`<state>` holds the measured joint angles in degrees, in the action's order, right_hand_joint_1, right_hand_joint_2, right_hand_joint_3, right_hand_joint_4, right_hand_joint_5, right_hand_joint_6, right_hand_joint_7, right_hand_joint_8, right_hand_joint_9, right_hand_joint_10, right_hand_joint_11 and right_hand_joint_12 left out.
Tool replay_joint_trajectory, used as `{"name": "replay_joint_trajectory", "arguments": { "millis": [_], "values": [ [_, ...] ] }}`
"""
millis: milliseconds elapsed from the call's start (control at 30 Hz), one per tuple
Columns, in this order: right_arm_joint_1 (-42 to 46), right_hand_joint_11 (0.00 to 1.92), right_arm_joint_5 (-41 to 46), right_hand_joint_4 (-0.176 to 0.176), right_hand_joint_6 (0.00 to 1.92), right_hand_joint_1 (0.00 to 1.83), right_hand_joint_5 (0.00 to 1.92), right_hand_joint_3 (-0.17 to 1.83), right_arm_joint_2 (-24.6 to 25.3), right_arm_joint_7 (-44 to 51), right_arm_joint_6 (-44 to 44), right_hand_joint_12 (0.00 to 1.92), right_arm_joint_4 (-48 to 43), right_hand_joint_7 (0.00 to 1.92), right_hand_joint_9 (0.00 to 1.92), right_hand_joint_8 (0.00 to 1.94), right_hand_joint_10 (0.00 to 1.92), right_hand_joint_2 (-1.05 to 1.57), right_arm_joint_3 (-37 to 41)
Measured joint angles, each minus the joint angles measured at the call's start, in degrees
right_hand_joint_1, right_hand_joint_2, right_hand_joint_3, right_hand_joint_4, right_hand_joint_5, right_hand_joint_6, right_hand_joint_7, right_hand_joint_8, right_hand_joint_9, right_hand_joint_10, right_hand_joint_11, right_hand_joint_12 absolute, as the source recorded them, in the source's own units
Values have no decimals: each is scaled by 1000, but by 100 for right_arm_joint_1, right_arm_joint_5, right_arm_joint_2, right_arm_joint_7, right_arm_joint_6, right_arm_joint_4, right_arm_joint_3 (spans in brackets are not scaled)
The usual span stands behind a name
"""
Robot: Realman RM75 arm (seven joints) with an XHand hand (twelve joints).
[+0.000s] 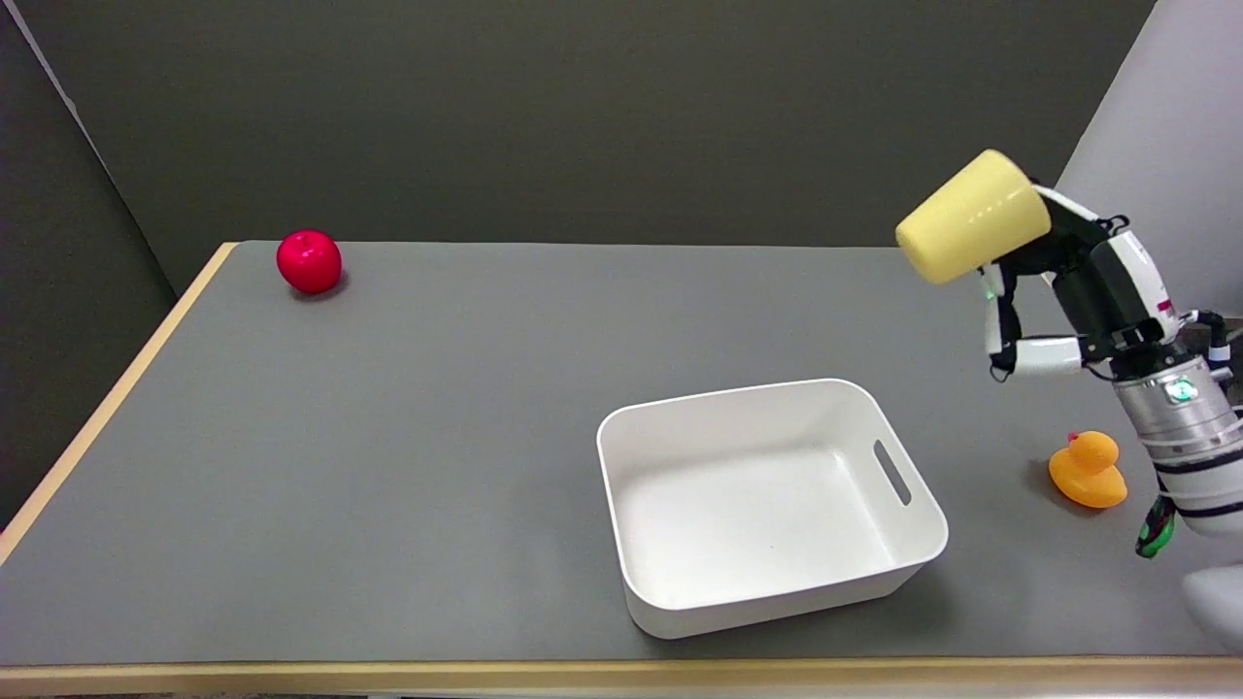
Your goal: Place the yellow cup in the white box.
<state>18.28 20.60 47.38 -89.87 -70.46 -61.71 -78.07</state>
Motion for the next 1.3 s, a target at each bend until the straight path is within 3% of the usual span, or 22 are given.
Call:
{"name": "replay_joint_trajectory", "arguments": {
  "millis": [700, 1133, 1233, 1267, 1300],
  "values": [
    [1010, 1103, -2313, -136, 916, 1769, 475, 1549, 120, -104, 900, 1921, -1945, 628, 995, 683, 1921, 403, 359],
    [1304, 1102, -2929, -138, 911, 1769, 471, 1547, 319, 867, 1585, 1921, -2354, 623, 994, 676, 1921, 404, 29],
    [1334, 1102, -2951, -121, 885, 1770, 463, 1552, 361, 1164, 1809, 1921, -2378, 604, 998, 642, 1921, 401, -73],
    [1343, 1109, -2962, -76, 824, 1772, 460, 1560, 376, 1271, 1893, 1921, -2388, 576, 1003, 601, 1921, 395, -109],
    [1346, 1090, -2965, -61, 795, 1776, 451, 1540, 380, 1298, 1912, 1921, -2392, 553, 993, 582, 1921, 404, -118]
  ]
}}
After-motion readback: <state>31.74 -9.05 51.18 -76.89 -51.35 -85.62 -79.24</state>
